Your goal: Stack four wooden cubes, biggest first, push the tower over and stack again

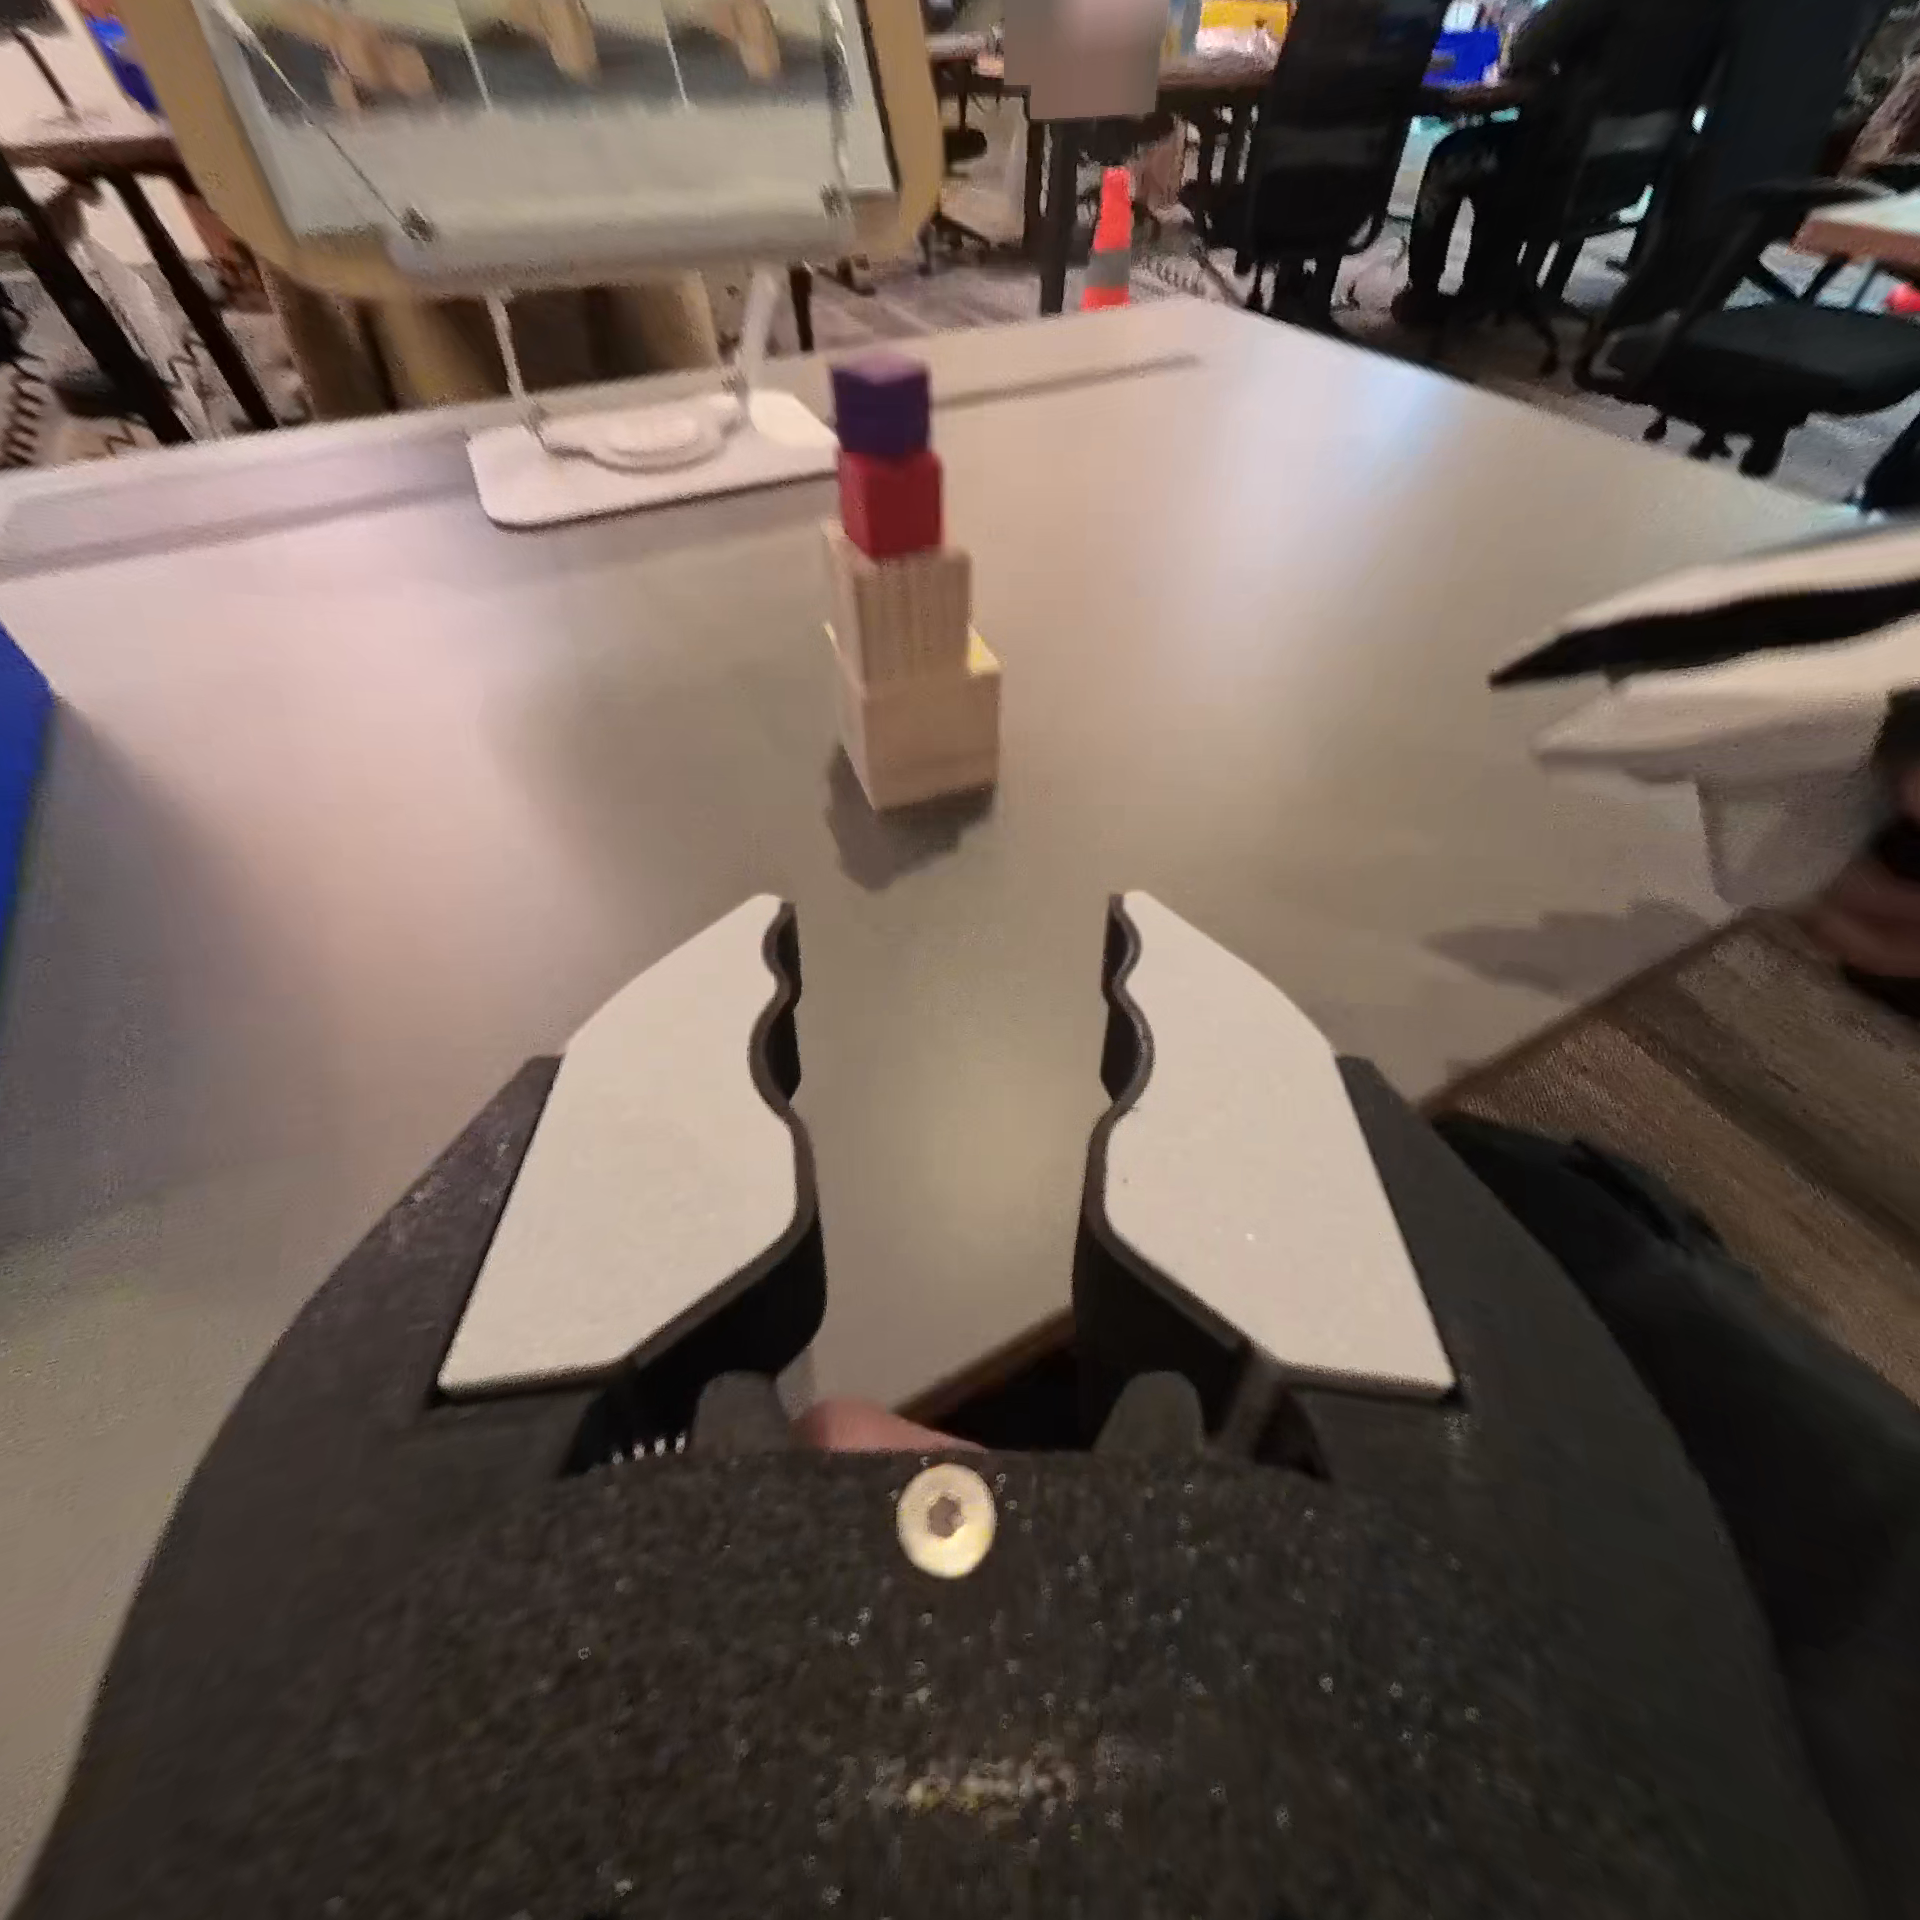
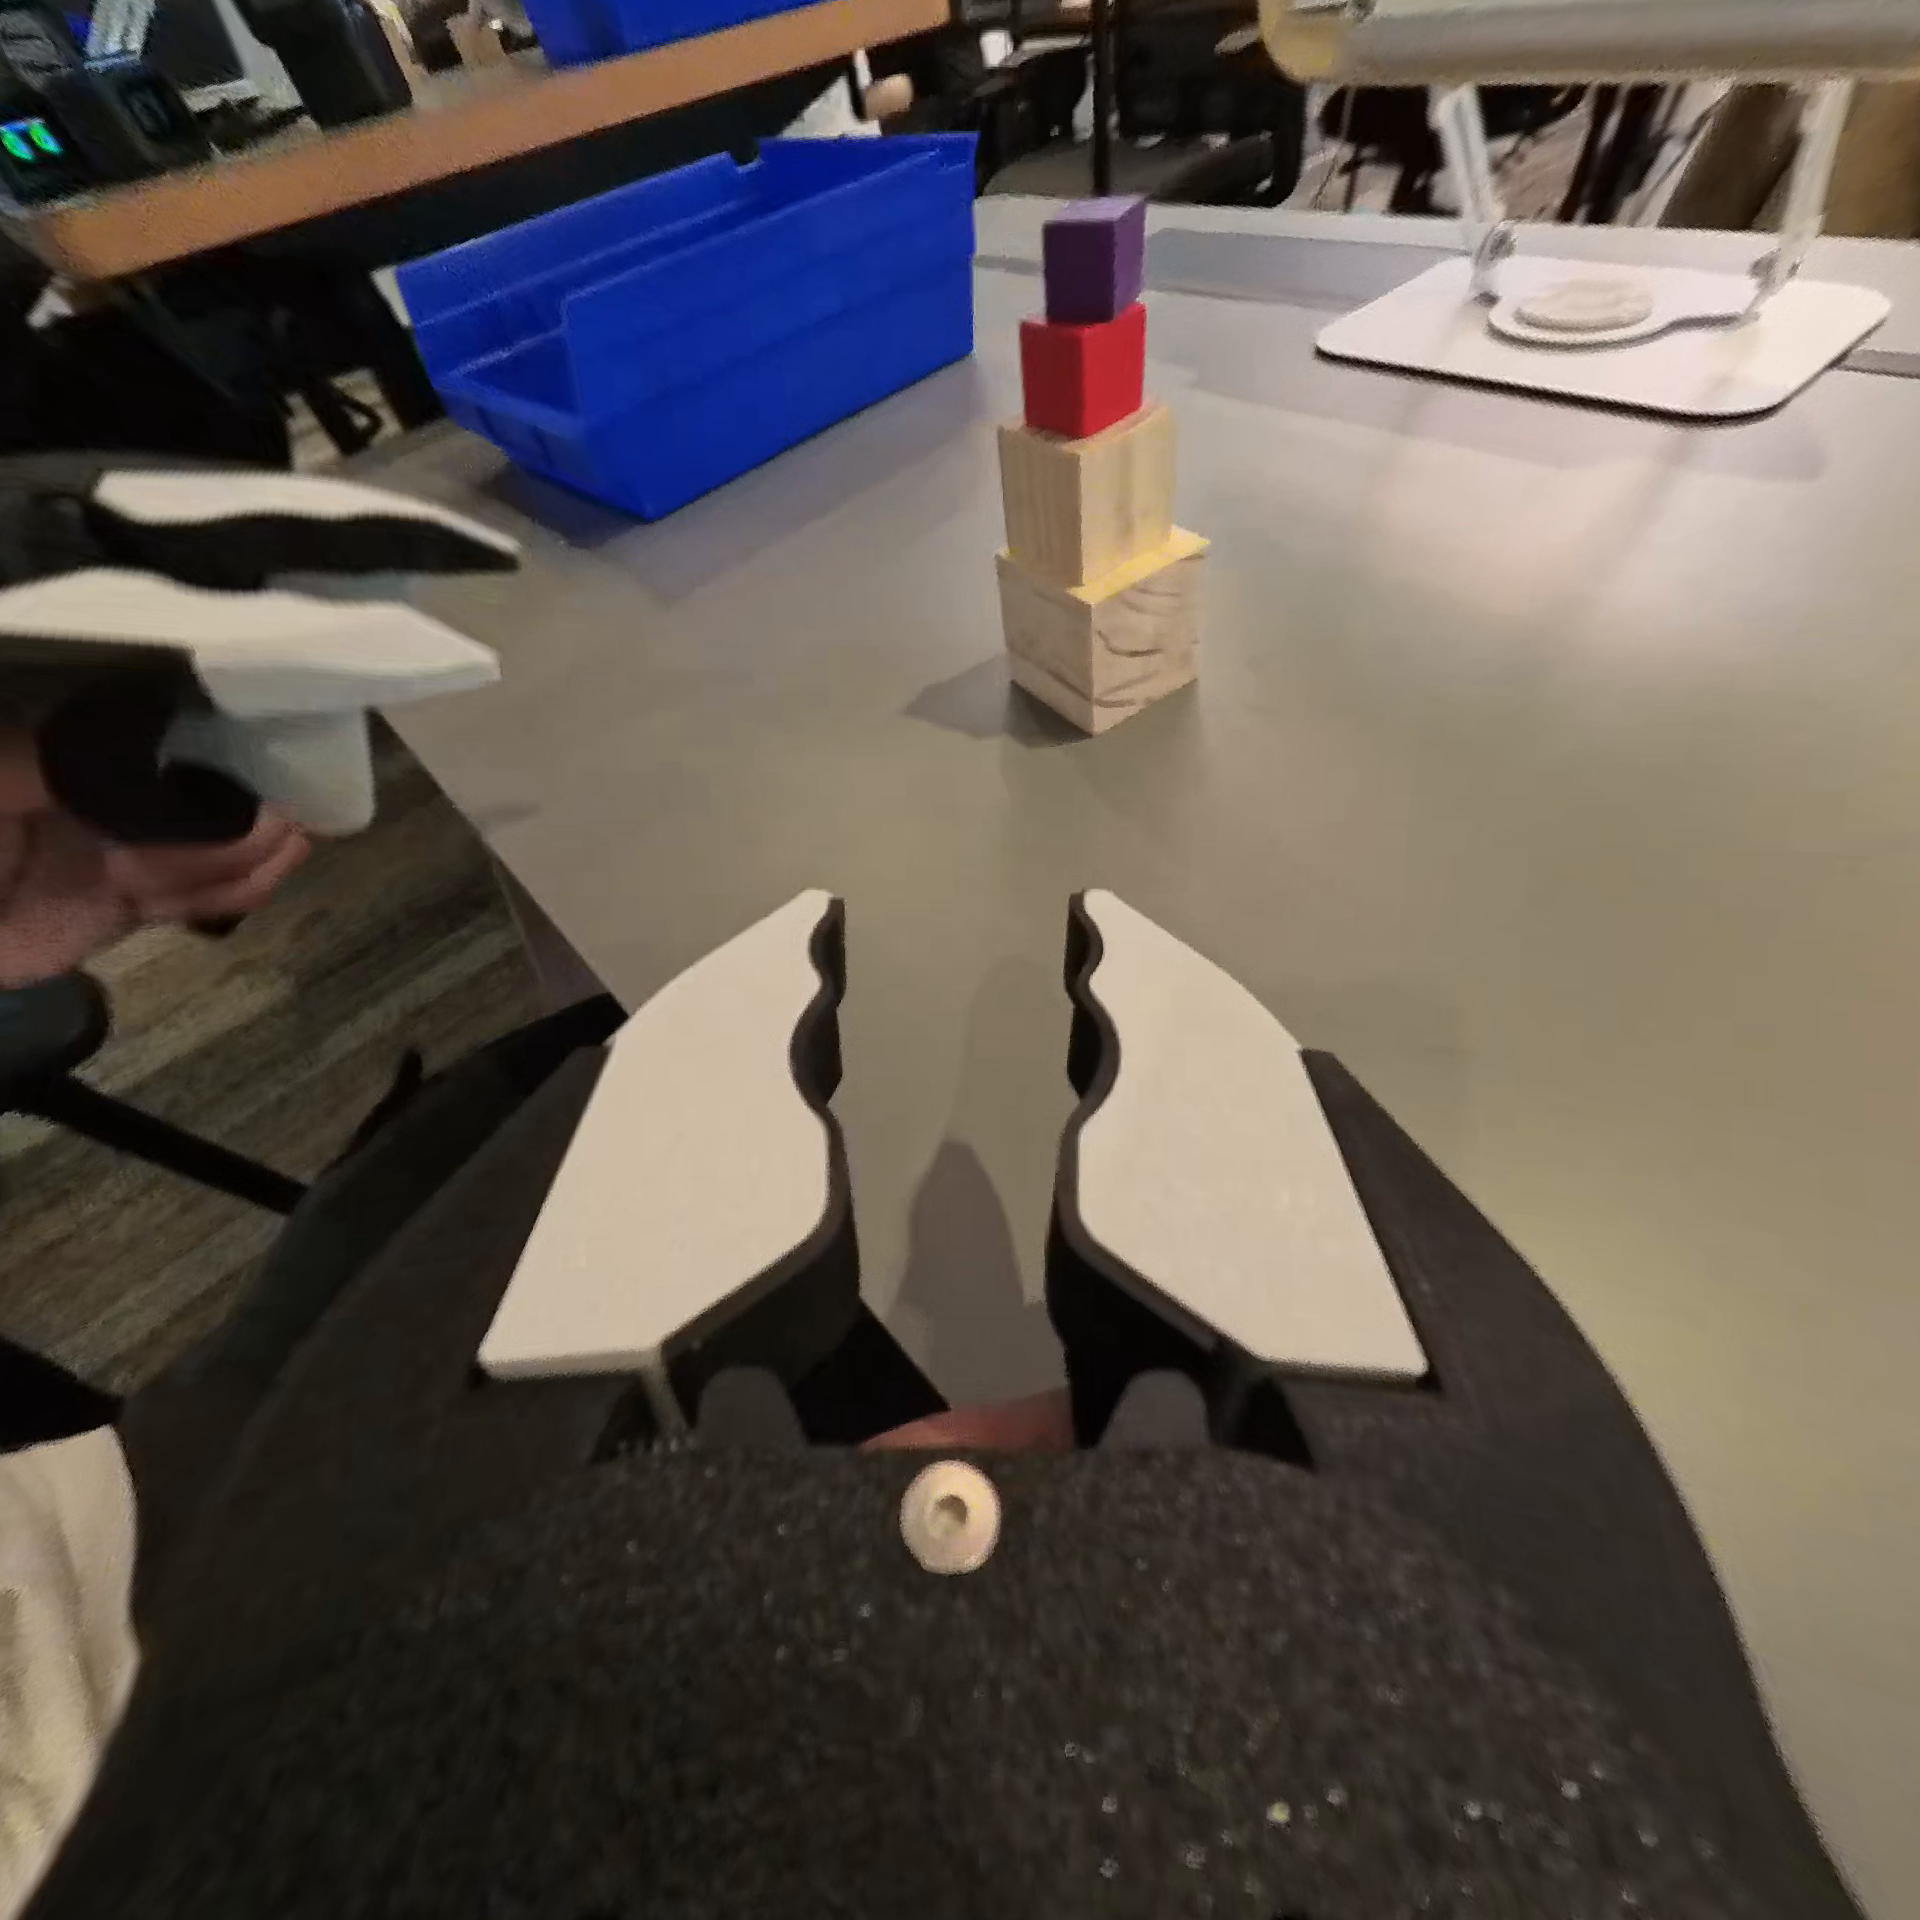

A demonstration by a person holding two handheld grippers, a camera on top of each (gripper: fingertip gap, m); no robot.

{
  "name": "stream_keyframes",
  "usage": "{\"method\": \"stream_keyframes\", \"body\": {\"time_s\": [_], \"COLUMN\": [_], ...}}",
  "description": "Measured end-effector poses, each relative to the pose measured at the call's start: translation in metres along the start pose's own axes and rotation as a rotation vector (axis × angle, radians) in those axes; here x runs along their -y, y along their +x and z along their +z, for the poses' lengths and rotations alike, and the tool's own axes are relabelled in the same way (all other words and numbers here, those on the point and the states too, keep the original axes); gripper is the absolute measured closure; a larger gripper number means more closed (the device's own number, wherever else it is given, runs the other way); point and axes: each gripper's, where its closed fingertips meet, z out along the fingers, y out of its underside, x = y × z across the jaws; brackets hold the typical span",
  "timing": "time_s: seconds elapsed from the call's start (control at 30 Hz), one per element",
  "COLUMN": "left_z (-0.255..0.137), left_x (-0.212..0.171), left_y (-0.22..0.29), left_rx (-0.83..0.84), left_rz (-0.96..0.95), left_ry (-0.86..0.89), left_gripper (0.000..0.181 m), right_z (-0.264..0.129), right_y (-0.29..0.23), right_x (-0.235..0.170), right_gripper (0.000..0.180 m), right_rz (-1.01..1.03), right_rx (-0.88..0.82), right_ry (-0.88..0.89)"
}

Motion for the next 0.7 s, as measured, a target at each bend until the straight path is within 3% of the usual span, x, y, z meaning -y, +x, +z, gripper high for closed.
{"method": "stream_keyframes", "body": {"time_s": [0.13,0.37,0.7], "left_z": [-0.011,-0.008,0.005], "left_x": [-0.020,-0.020,-0.030], "left_y": [0.011,0.023,0.022], "left_rx": [0.028,-0.012,-0.045], "left_rz": [0.097,0.139,0.099], "left_ry": [0.007,0.009,-0.029], "left_gripper": [0.132,0.132,0.136], "right_z": [0.003,0.009,0.006], "right_y": [-0.004,-0.009,-0.001], "right_x": [-0.008,-0.036,-0.044], "right_gripper": [0.141,0.143,0.146], "right_rz": [-0.062,-0.126,-0.126], "right_rx": [-0.081,-0.090,-0.090], "right_ry": [0.027,-0.046,-0.069]}}
